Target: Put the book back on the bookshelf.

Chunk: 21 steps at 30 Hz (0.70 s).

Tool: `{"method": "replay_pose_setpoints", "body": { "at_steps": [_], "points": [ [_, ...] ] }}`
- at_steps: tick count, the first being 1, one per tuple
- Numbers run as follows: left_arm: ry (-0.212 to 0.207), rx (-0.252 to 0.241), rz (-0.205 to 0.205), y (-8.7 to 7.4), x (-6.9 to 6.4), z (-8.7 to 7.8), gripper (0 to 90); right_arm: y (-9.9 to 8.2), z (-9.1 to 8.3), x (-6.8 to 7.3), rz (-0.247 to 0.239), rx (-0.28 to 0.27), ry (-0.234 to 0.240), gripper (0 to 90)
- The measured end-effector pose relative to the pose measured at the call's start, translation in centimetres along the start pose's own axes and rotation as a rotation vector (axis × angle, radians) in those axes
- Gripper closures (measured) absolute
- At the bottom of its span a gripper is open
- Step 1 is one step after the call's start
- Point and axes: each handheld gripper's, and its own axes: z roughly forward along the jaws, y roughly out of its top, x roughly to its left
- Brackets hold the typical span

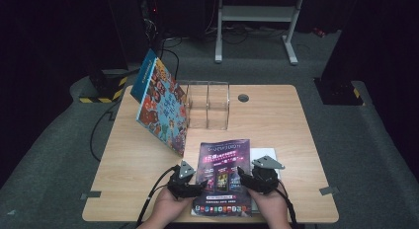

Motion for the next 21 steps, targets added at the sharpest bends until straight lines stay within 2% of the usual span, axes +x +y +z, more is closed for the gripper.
{"method": "replay_pose_setpoints", "body": {
  "at_steps": [2,5,10,15,21],
  "points": [
    [0.006,0.002,0.0,0.0,0.0,0.0,30.5,0.1,0.2,-0.1,0.003,0.018,0.011,33.2],
    [0.016,0.002,0.001,0.0,-0.1,0.0,30.1,0.3,0.4,-0.4,0.02,0.017,0.027,33.1],
    [0.01,0.005,-0.016,0.0,-0.1,0.0,30.2,0.6,1.0,-0.7,0.043,0.045,0.042,32.2],
    [0.009,0.004,-0.015,0.0,0.0,0.0,30.3,0.9,1.4,-0.7,0.043,0.059,0.057,31.6],
    [0.007,0.001,-0.014,-0.1,0.0,0.0,30.5,1.0,1.5,-0.5,0.038,0.064,0.053,31.5]
  ]
}}
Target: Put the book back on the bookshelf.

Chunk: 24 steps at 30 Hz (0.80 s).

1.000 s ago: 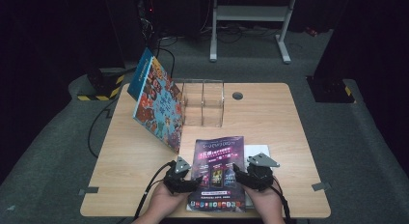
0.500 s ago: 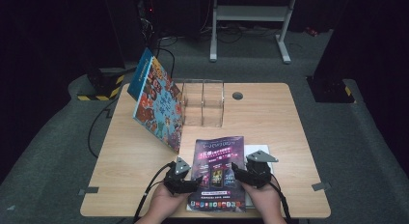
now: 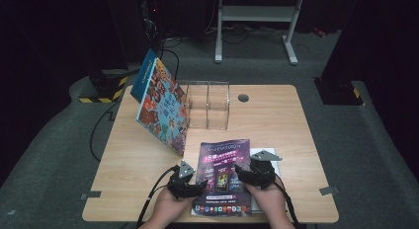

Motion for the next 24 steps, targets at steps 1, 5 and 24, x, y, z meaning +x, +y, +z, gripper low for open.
{"method": "replay_pose_setpoints", "body": {
  "at_steps": [1,5,24],
  "points": [
    [0.0,-0.001,0.0,0.0,0.0,0.0,30.5,0.0,0.0,0.0,0.002,0.0,-0.003,31.5],
    [-0.002,-0.001,0.001,0.0,0.0,0.0,30.7,0.0,0.0,0.0,0.02,-0.003,0.002,32.2],
    [0.004,-0.007,0.026,0.5,-2.1,-0.4,28.8,-0.6,-0.8,0.4,0.017,-0.014,0.0,34.4]
  ]
}}
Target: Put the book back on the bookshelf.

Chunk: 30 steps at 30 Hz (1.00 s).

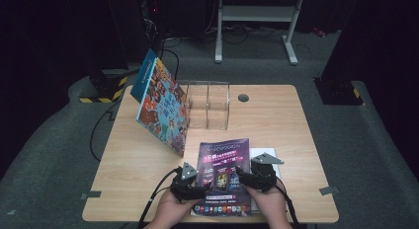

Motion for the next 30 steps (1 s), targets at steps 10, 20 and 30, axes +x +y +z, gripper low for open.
{"method": "replay_pose_setpoints", "body": {
  "at_steps": [10,20,30],
  "points": [
    [0.052,0.007,0.037,-0.1,0.2,0.6,27.8,0.1,0.2,-0.1,0.009,0.01,0.006,32.2],
    [0.021,0.008,-0.01,-0.3,1.0,0.7,28.7,0.2,0.4,0.2,-0.001,0.017,0.041,33.6],
    [0.014,0.006,-0.01,-0.2,1.3,0.8,29.2,0.2,0.3,0.3,0.002,0.009,0.038,41.7]
  ]
}}
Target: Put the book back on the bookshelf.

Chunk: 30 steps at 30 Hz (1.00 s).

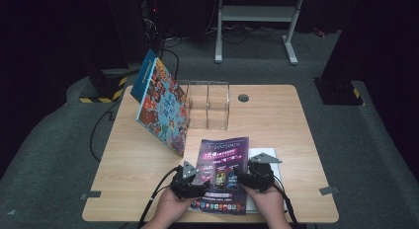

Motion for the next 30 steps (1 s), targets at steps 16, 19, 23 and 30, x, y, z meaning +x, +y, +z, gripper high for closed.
{"method": "replay_pose_setpoints", "body": {
  "at_steps": [16,19,23,30],
  "points": [
    [0.038,-0.02,0.029,-0.3,-0.3,-0.3,34.0,0.3,-0.4,-0.4,0.007,-0.074,0.021,65.5],
    [0.04,-0.023,0.028,-0.3,-0.4,-0.4,34.4,0.2,-0.6,-0.3,-0.01,-0.08,0.022,67.5],
    [0.049,-0.028,0.04,-0.3,-0.6,-0.4,35.4,0.1,-1.1,-0.1,-0.008,-0.101,0.043,68.7],
    [0.063,-0.036,0.049,-0.3,-0.7,-0.4,37.7,-0.2,-2.1,0.5,-0.016,-0.136,0.086,70.4]
  ]
}}
